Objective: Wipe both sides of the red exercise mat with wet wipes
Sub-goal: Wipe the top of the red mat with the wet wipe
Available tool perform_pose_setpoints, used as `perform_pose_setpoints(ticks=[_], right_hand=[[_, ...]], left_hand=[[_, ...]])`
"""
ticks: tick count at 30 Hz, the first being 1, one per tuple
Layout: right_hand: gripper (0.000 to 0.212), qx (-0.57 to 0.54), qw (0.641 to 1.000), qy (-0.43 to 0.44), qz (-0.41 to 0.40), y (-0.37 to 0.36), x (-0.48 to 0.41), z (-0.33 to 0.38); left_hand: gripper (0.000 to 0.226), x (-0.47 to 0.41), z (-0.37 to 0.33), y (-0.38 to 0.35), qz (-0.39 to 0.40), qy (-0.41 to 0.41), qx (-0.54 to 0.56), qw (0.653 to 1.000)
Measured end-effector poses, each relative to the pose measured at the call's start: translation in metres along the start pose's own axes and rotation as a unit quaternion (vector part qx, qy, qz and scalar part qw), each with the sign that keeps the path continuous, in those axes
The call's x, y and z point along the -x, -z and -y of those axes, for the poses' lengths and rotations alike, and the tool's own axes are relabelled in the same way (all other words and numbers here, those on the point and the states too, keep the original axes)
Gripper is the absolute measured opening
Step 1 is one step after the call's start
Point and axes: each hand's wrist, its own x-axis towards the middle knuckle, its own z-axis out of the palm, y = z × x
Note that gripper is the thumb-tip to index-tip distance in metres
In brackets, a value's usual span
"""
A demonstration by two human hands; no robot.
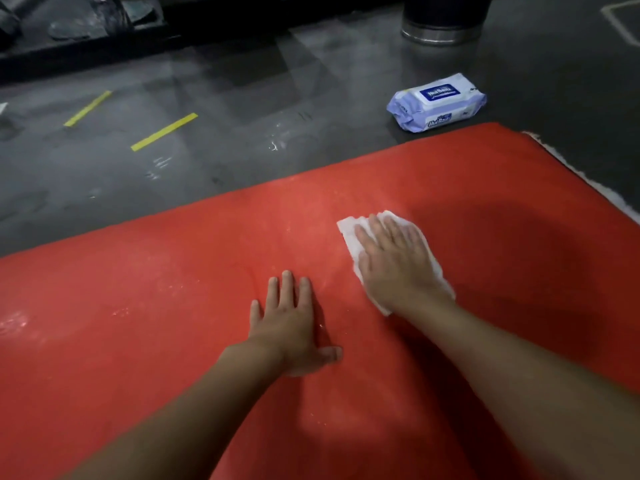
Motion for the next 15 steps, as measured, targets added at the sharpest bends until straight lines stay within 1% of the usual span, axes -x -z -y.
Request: perform_pose_setpoints(ticks=[1, 2, 4, 5, 6, 7, 8, 9, 10, 11, 12, 14, 15], right_hand=[[0.06, -0.016, 1.0, 0.004, -0.005, -0.004, 0.009, 0.015], [0.061, -0.021, 0.999, 0.044, -0.002, -0.007, 0.022, 0.024], [0.06, -0.009, 0.99, 0.137, 0.024, -0.004, 0.035, 0.014], [0.059, 0.005, 0.987, 0.16, 0.025, -0.002, 0.03, 0.001], [0.057, 0.016, 0.988, 0.154, 0.016, 0.002, 0.022, -0.01], [0.056, 0.019, 0.993, 0.112, 0.013, 0.004, 0.021, -0.015], [0.056, 0.014, 0.998, 0.053, 0.012, 0.003, 0.019, -0.012], [0.057, -0.003, 1.0, 0.006, 0.012, 0.0, 0.022, -0.001], [0.058, -0.017, 1.0, -0.009, 0.01, -0.005, 0.028, 0.014], [0.06, -0.019, 1.0, 0.016, 0.006, -0.007, 0.034, 0.025], [0.062, -0.01, 0.998, 0.068, 0.012, -0.007, 0.041, 0.027], [0.063, 0.018, 0.986, 0.163, 0.039, 0.0, 0.041, 0.003], [0.062, 0.03, 0.983, 0.179, 0.032, 0.005, 0.034, -0.011]], left_hand=[[0.126, 0.001, -0.001, 0.0, 0.006, -0.002, -0.001, 1.0], [0.127, 0.003, -0.003, 0.001, 0.009, -0.002, 0.001, 1.0], [0.132, 0.006, -0.003, 0.005, 0.019, -0.005, 0.011, 1.0], [0.137, 0.01, 0.0, 0.005, 0.028, -0.007, 0.014, 0.999], [0.142, 0.014, 0.002, 0.004, 0.038, -0.012, 0.011, 0.999], [0.145, 0.02, 0.003, 0.001, 0.047, -0.016, 0.001, 0.999], [0.145, 0.022, 0.003, -0.002, 0.045, -0.015, -0.007, 0.999], [0.145, 0.025, 0.002, -0.004, 0.04, -0.011, -0.014, 0.999], [0.143, 0.026, 0.0, -0.006, 0.033, -0.005, -0.019, 0.999], [0.142, 0.026, -0.002, -0.006, 0.027, -0.001, -0.021, 0.999], [0.14, 0.027, -0.003, -0.006, 0.023, 0.002, -0.022, 0.999], [0.135, 0.031, -0.004, -0.009, 0.01, 0.003, -0.015, 1.0], [0.131, 0.034, -0.004, -0.012, 0.002, 0.008, -0.009, 1.0]])
